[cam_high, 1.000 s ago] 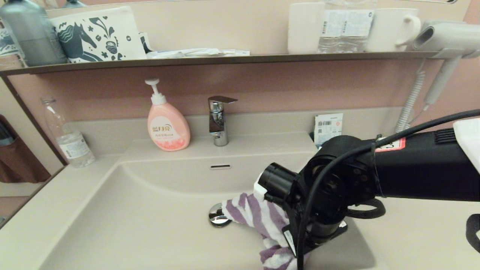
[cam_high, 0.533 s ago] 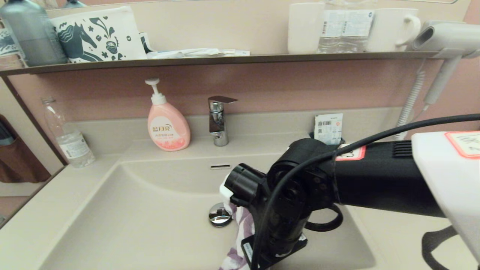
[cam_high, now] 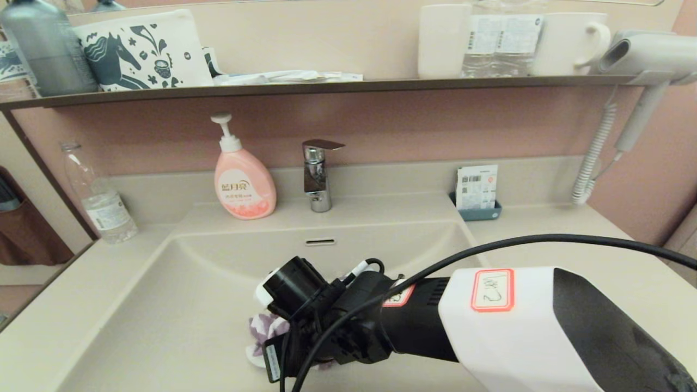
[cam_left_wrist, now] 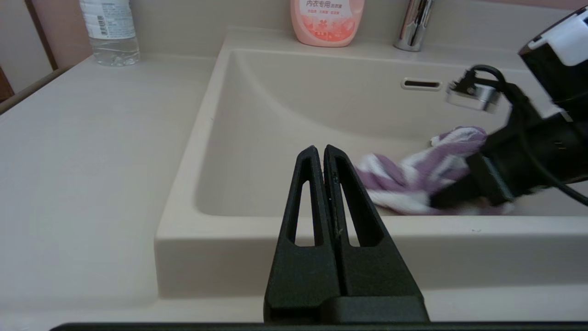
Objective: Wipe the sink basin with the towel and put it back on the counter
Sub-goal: Wipe the sink
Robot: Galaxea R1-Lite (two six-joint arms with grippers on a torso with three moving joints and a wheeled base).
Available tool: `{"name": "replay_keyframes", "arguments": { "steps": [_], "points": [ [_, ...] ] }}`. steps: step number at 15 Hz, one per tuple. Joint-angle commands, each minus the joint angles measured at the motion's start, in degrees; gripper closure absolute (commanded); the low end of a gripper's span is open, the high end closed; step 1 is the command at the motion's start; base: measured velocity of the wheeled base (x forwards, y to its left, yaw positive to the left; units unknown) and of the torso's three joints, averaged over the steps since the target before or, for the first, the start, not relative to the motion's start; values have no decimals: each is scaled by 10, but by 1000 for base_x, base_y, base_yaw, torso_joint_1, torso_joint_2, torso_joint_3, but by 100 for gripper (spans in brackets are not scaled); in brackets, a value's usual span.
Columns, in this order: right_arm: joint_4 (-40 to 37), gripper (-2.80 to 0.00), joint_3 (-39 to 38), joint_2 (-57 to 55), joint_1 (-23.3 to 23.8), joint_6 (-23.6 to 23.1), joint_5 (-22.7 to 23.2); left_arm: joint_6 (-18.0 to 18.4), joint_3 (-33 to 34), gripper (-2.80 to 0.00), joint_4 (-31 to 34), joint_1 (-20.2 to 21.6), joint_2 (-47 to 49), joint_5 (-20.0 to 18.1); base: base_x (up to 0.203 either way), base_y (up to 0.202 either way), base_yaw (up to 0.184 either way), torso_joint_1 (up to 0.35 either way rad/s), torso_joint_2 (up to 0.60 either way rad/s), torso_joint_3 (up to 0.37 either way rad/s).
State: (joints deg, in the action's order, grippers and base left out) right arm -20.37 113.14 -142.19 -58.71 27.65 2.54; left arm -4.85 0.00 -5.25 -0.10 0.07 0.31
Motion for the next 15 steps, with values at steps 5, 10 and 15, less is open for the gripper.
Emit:
{"name": "replay_keyframes", "arguments": {
  "steps": [5, 10, 15],
  "points": [
    [231, 0, 1, -32, 6, 1, 1, -1, 0, 0, 0, 0, 0, 0, 0, 0, 0, 0, 0, 0],
    [236, 0, 3, -35, 43, -30, -76, 0, 0, 0, 0, 0, 0, 0, 0, 0, 0, 0, 0, 0],
    [225, 0, 3, -45, 88, -82, -170, -1, 0, 0, 0, 0, 0, 0, 0, 0, 0, 0, 0, 0]
  ]
}}
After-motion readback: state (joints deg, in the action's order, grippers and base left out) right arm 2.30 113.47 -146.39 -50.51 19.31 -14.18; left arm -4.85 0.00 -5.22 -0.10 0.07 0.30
